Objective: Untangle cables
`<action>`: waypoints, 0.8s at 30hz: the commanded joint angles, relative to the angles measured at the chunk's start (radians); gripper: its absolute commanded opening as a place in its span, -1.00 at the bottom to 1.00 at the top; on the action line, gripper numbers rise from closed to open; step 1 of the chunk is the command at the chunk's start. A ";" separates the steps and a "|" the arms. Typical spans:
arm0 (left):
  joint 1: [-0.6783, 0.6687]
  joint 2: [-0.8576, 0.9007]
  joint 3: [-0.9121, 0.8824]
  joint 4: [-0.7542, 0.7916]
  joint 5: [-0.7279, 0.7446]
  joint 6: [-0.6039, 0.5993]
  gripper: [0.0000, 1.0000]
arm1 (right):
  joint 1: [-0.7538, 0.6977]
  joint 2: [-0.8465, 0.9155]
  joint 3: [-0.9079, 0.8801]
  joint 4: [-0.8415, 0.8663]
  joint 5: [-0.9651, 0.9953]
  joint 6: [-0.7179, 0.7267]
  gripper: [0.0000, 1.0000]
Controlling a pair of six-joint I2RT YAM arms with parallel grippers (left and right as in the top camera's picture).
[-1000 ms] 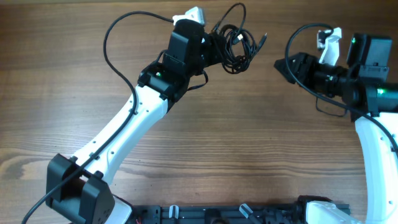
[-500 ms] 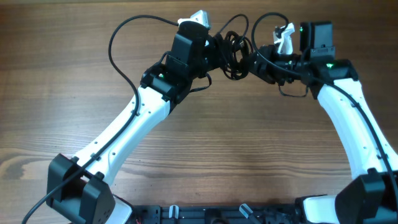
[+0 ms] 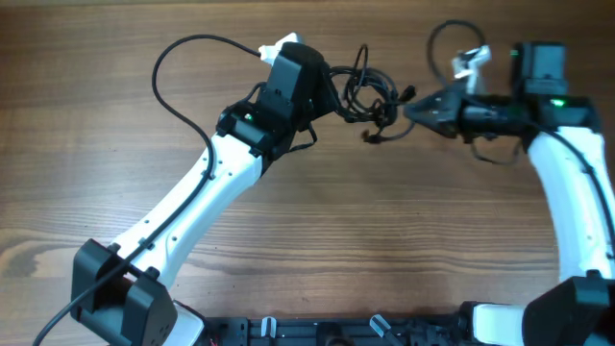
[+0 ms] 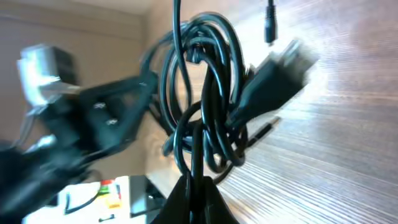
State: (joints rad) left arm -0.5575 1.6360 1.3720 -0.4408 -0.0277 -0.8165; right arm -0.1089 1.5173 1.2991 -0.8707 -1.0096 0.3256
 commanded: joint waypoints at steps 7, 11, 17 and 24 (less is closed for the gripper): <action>0.049 -0.027 0.018 -0.127 -0.105 0.082 -0.92 | -0.121 -0.029 0.030 0.274 -0.493 0.122 -0.91; 0.050 -0.028 0.018 -0.092 0.115 0.239 -0.92 | -0.064 -0.029 0.030 0.060 -0.161 0.011 -0.91; 0.050 -0.027 0.018 -0.133 0.210 0.241 -0.59 | 0.125 -0.029 0.024 -0.112 0.364 -0.044 -0.91; 0.049 0.027 0.012 -0.261 0.195 0.241 -0.29 | 0.220 0.067 0.011 -0.111 0.466 -0.012 -0.84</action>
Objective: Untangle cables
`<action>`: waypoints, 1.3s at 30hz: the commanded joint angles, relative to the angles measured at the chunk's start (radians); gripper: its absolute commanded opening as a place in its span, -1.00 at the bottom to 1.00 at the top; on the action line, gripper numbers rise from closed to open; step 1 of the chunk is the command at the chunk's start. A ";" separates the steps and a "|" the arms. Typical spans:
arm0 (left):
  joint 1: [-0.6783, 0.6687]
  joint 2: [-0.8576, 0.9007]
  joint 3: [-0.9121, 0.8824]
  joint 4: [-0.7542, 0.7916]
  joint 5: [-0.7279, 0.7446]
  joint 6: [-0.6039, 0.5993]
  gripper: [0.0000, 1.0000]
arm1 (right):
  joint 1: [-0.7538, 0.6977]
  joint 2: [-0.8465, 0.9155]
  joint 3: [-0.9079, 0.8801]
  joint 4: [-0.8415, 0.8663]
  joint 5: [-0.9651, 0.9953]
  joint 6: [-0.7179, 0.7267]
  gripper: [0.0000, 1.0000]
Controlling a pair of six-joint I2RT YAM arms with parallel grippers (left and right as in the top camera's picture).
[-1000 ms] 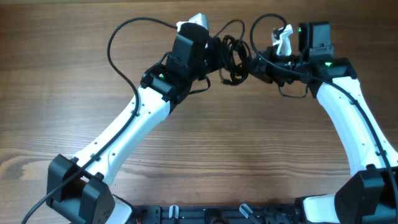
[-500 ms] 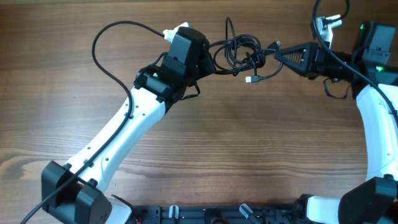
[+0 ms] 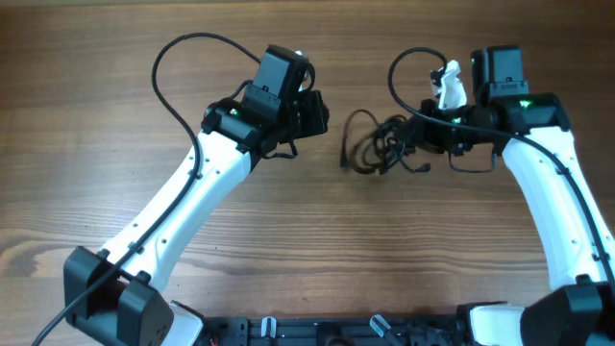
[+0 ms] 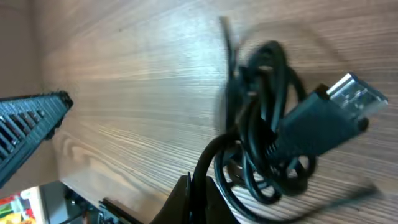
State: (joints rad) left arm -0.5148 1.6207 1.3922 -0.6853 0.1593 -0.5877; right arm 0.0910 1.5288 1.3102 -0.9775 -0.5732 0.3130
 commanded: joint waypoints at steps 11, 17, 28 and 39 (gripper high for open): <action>-0.036 0.068 -0.008 0.020 0.044 0.032 -0.24 | -0.090 0.095 0.000 0.154 -0.176 0.047 0.53; -0.183 0.187 -0.008 0.187 0.061 -0.044 -0.02 | -0.291 0.095 0.000 0.146 -0.169 0.016 0.60; -0.325 0.398 -0.008 0.204 -0.005 -0.184 0.08 | -0.294 0.096 0.000 0.127 -0.142 0.001 0.64; -0.332 0.459 -0.008 0.308 -0.052 -0.183 -0.92 | -0.294 0.096 0.000 0.125 -0.131 -0.003 0.64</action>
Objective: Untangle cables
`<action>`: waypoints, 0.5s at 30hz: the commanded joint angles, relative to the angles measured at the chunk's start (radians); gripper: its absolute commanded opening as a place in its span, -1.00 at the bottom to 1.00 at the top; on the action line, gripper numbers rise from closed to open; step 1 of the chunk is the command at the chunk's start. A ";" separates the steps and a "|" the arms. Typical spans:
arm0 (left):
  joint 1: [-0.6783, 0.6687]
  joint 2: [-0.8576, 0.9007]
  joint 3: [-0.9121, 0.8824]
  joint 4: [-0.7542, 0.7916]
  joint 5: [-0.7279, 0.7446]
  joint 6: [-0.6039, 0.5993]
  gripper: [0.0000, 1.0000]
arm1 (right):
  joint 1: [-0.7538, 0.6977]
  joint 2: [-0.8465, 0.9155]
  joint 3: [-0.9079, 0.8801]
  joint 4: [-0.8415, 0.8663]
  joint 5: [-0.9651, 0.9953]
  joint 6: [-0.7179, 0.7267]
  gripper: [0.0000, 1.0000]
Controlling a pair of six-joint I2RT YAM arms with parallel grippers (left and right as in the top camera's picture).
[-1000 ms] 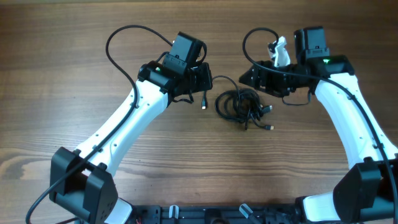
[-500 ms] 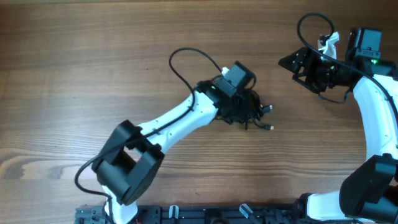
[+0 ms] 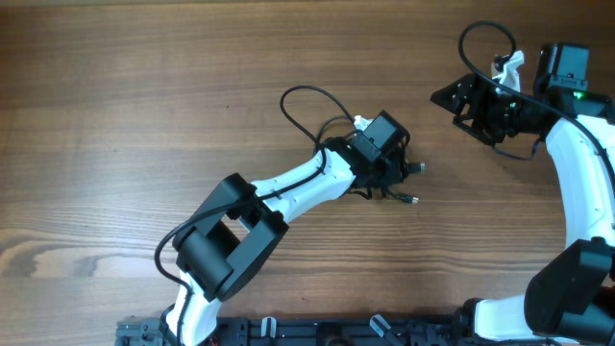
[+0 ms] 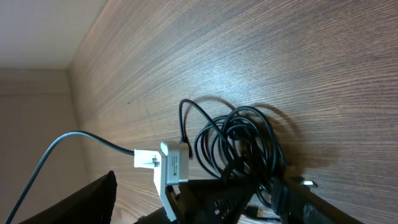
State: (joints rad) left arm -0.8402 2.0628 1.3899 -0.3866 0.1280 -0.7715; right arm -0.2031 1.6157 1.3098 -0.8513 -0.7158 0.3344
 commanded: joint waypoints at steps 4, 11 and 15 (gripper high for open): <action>0.031 -0.059 0.007 -0.029 0.090 0.008 -0.92 | 0.000 0.009 0.001 -0.011 0.011 -0.034 0.64; 0.381 -0.195 0.006 0.093 1.159 0.114 -0.92 | 0.008 0.009 0.001 -0.021 -0.304 -0.247 0.64; 0.485 -0.195 0.006 0.156 1.363 0.109 -0.92 | 0.010 0.008 0.001 0.031 -0.464 -0.251 0.64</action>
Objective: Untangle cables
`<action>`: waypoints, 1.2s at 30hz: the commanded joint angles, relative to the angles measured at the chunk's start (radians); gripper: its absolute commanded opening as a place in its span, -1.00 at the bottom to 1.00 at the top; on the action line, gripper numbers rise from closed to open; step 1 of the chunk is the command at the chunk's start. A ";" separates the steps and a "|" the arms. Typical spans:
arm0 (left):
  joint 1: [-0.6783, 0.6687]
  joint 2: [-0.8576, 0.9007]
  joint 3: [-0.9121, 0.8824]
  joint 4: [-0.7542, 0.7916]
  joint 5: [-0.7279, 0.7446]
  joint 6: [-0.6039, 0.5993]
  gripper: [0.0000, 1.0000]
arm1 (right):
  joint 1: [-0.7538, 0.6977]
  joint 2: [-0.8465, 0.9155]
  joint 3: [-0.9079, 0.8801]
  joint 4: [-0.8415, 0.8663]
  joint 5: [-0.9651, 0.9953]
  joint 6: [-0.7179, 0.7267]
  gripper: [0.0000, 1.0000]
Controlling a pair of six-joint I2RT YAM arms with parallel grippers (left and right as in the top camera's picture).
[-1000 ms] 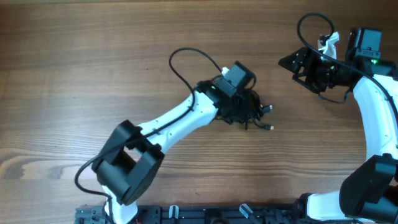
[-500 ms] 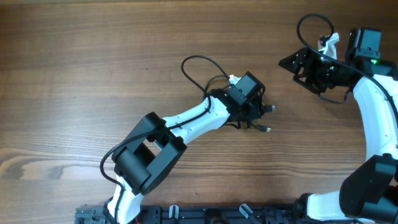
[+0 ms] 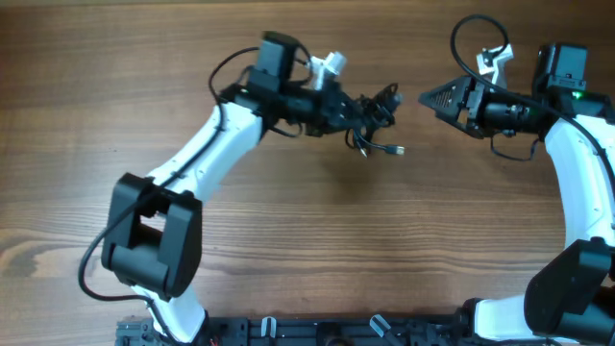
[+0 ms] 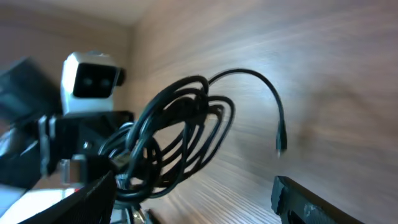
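Note:
A tangled bundle of black cables (image 3: 373,111) hangs off the table, with my left gripper (image 3: 352,108) shut on its left side. One connector end (image 3: 394,150) dangles below the bundle. My right gripper (image 3: 426,96) points at the bundle from the right with a small gap between them, open and empty. The right wrist view shows the coiled bundle (image 4: 177,134) in the air ahead of my right gripper (image 4: 196,190), whose fingers (image 4: 311,199) stand wide apart. A loose plug end (image 4: 281,144) arcs out of the bundle to the right.
The wooden table (image 3: 288,240) lies under both arms. My left arm (image 3: 192,163) slants from the front left up to the far middle. A black rail (image 3: 317,332) runs along the front edge. The right arm's own wire loop (image 3: 476,34) sticks up at the far right.
The left gripper was down on the bundle at mid-table; now it holds the bundle raised, farther back and facing the right gripper. The right gripper stays open at the far right.
First the right gripper was shut on the bundle, with the left gripper at its other side. Then the right held it alone, the left apart. Later the bundle lay on the table under the left gripper with the right open and away. Now the left holds it up.

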State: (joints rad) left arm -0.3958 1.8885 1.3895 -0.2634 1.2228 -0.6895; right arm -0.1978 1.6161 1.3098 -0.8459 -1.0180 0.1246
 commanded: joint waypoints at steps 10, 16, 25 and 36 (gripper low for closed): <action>0.047 -0.021 0.007 0.136 0.094 0.028 -0.92 | 0.135 0.008 0.001 0.035 -0.235 0.115 0.31; 0.045 -0.021 0.007 0.137 -0.028 0.028 -0.92 | 0.149 0.008 0.001 0.014 -0.177 0.136 0.30; 0.040 -0.021 0.007 0.137 0.107 -0.090 -0.92 | 0.302 0.011 0.001 0.114 0.190 0.165 0.09; 0.038 -0.023 0.007 0.153 0.354 -0.269 -0.92 | 0.303 0.011 0.001 0.202 0.367 0.174 -0.41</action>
State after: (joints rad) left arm -0.3447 1.9003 1.3811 -0.1272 1.3281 -0.9268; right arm 0.1112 1.6012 1.3121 -0.6548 -0.8330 0.2939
